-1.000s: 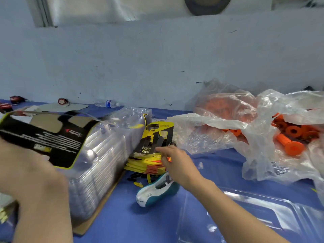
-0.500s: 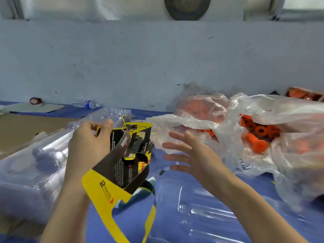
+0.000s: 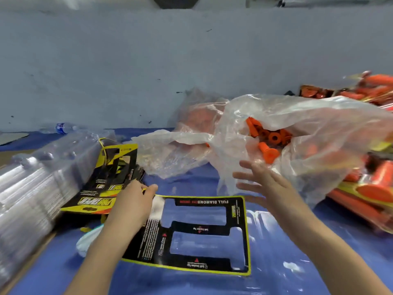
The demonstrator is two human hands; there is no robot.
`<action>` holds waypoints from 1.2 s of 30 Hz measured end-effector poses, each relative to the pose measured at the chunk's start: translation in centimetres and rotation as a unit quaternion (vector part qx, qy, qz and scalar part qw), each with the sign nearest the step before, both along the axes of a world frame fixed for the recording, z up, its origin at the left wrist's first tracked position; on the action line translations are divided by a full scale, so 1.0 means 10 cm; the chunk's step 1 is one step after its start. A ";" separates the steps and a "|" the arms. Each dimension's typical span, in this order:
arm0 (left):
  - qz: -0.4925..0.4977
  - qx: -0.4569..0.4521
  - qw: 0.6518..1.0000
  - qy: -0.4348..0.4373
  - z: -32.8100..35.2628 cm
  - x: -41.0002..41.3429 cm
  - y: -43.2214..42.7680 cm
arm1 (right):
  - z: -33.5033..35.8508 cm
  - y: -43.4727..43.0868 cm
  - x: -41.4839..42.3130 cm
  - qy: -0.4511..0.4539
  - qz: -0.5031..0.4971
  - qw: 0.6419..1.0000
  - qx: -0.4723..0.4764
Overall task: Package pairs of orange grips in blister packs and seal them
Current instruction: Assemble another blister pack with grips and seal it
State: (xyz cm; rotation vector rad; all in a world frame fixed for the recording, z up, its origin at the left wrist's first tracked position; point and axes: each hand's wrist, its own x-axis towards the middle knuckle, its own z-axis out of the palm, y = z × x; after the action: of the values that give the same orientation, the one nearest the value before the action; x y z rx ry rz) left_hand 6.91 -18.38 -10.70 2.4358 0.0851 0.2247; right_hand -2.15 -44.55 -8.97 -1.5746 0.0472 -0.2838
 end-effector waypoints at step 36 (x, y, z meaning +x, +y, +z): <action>-0.047 0.041 0.986 -0.155 -0.31 -0.54 0.14 | -0.60 -0.04 -0.07 0.013 -0.067 0.830 -0.554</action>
State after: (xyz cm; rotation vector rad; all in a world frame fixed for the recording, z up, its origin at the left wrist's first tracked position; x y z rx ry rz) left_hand 1.47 -16.95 -13.84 2.4464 -0.1797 0.5710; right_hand -2.81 -44.93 -14.94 -2.7485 0.0088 -0.4371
